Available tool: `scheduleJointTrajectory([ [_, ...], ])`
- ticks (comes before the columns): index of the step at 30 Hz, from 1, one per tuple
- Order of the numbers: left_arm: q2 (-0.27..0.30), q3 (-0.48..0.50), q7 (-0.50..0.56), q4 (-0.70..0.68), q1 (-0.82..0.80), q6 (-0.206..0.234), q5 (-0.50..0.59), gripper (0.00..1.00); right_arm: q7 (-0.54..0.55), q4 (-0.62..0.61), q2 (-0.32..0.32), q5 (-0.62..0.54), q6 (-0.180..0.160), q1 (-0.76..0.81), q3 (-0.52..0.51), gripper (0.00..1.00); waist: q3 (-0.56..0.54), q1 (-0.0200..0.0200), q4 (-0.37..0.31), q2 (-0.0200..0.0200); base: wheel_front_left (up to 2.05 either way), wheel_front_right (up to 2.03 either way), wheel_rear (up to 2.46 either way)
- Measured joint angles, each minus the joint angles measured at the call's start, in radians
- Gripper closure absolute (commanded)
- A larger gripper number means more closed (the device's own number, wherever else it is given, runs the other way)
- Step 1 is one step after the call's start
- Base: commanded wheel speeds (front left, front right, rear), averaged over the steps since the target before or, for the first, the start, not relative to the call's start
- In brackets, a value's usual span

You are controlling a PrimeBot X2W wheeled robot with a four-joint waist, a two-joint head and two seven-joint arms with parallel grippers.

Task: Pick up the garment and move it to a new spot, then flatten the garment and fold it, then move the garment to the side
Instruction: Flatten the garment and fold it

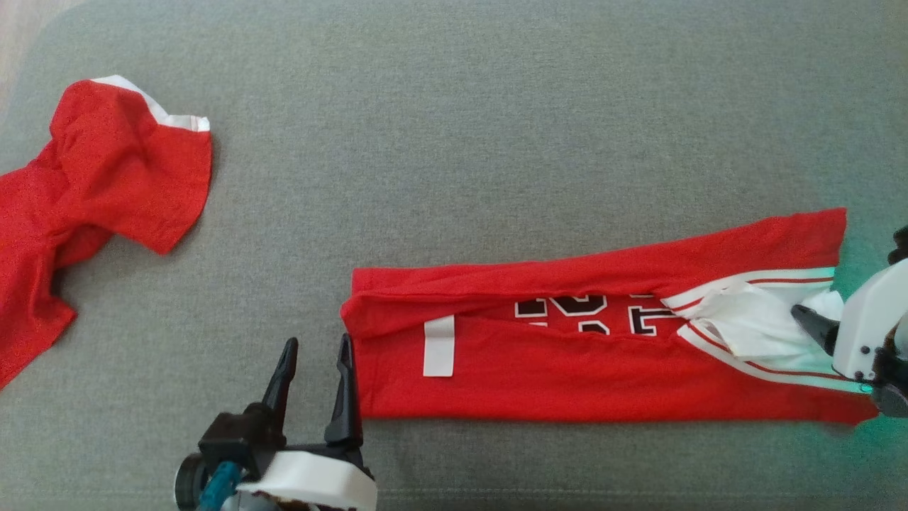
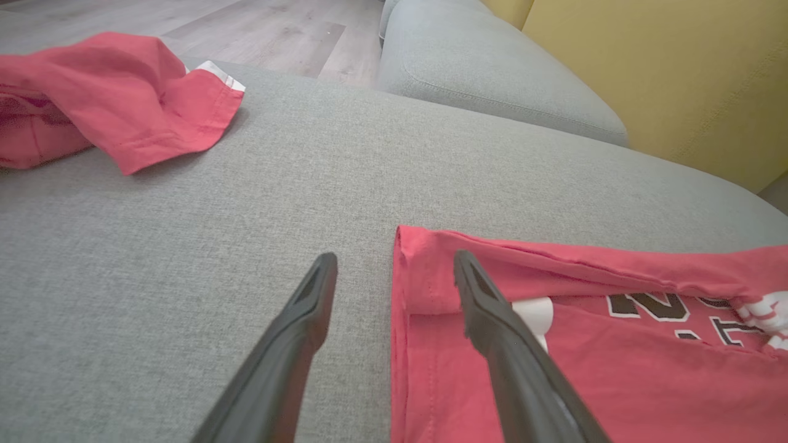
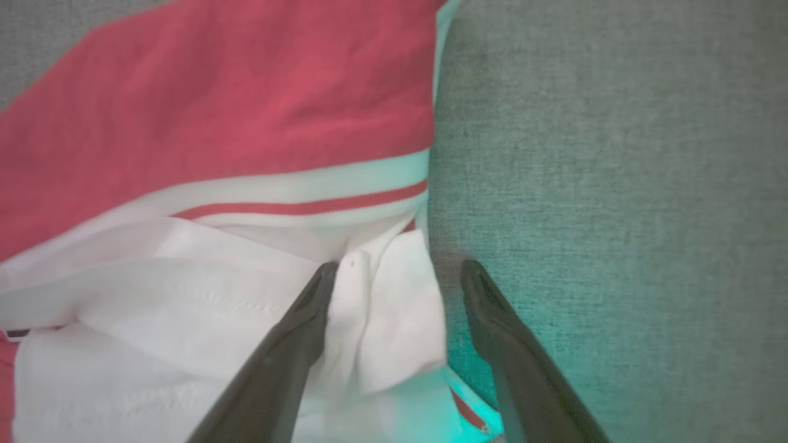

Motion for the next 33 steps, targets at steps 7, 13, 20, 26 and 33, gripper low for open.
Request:
scheduleJointTrajectory([
  [7, -0.014, 0.021, 0.0, 0.015, 0.001, -0.026, 0.017, 0.0, -0.011, 0.006, 0.062, 0.068, -0.001, -0.003, -0.023, 1.0, -0.004, 0.0, 0.016, 0.0, 0.0, 0.0, 0.0],
  [13, -0.015, 0.05, 0.0, 0.017, 0.023, -0.033, 0.019, 0.0, -0.058, 0.032, 0.093, 0.107, -0.001, -0.001, -0.076, 1.0, -0.04, 0.0, 0.014, 0.0, 0.0, 0.0, 0.0],
  [20, -0.016, 0.065, 0.0, 0.017, 0.064, -0.034, 0.015, 0.0, -0.162, 0.038, 0.045, 0.102, -0.001, 0.001, -0.21, 1.0, -0.109, 0.0, 0.01, 0.0, 0.0, 0.0, 0.0],
  [26, -0.016, 0.071, 0.0, 0.015, 0.105, -0.033, 0.014, 0.0, -0.167, -0.026, -0.009, 0.084, -0.001, 0.022, -0.287, 1.0, -0.165, 0.0, 0.01, 0.0, 0.0, 0.0, 0.0],
  [33, -0.016, 0.07, 0.0, 0.017, 0.114, -0.033, -0.001, 0.0, -0.052, -0.227, 0.011, 0.128, -0.001, 0.055, -0.195, 1.0, -0.182, 0.0, 0.005, 0.0, 0.0, 0.0, 0.0],
])
